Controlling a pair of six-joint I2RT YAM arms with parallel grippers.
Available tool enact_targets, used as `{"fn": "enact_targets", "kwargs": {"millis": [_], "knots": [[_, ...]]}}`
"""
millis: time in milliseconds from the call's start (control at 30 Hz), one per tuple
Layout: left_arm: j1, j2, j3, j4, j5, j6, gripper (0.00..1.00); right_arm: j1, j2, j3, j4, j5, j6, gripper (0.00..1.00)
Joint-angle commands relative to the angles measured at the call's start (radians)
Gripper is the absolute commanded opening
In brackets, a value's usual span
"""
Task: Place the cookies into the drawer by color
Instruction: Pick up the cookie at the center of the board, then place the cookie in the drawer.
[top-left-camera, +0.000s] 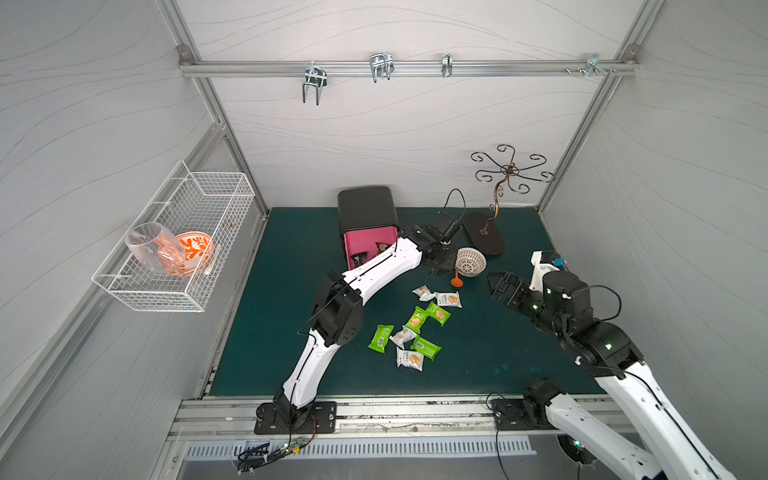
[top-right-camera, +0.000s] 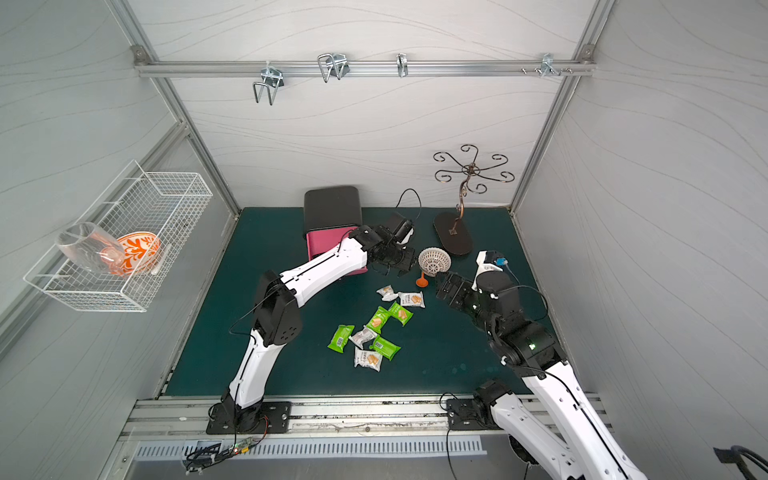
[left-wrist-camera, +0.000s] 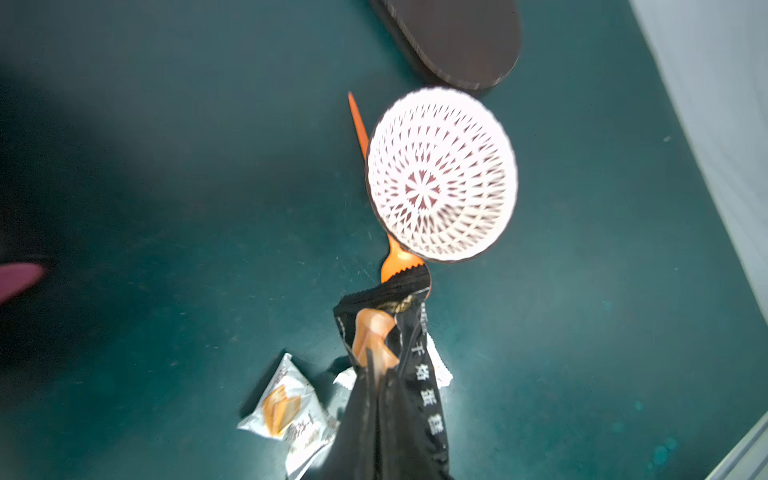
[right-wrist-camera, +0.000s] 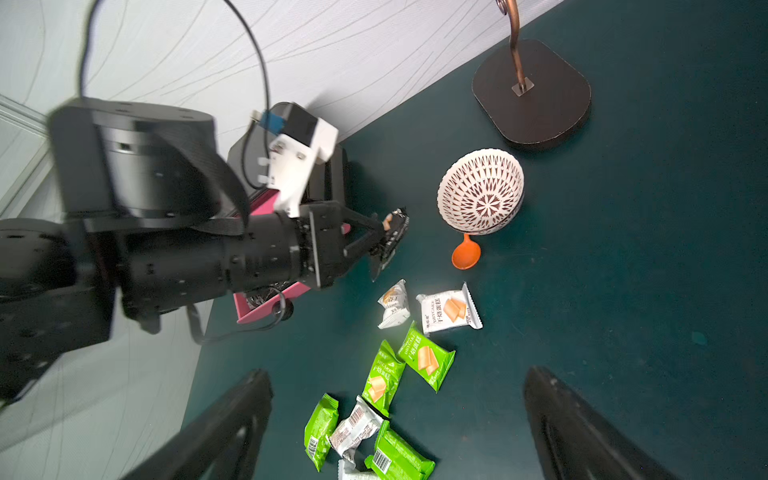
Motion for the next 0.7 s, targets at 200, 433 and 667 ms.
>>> {"fn": "enact_targets", "kwargs": {"millis": [200,433,667], "knots": [[0.010,-0.171,0.024,0.013,-0.095,0.088,0.00,-0.004,0.003,0.002,0.022,0.021,0.004,0.99],[0.079,-0.296,-0.067,0.022,-0.147,0.113,0.00,-0.004,0.009,0.000,0.025,0.010,0.005,0.99],[0.173,-0.401,-0.225,0.048,-0.219,0.166,0.00,-0.004,0.025,-0.004,0.039,-0.006,0.007,0.99]]}}
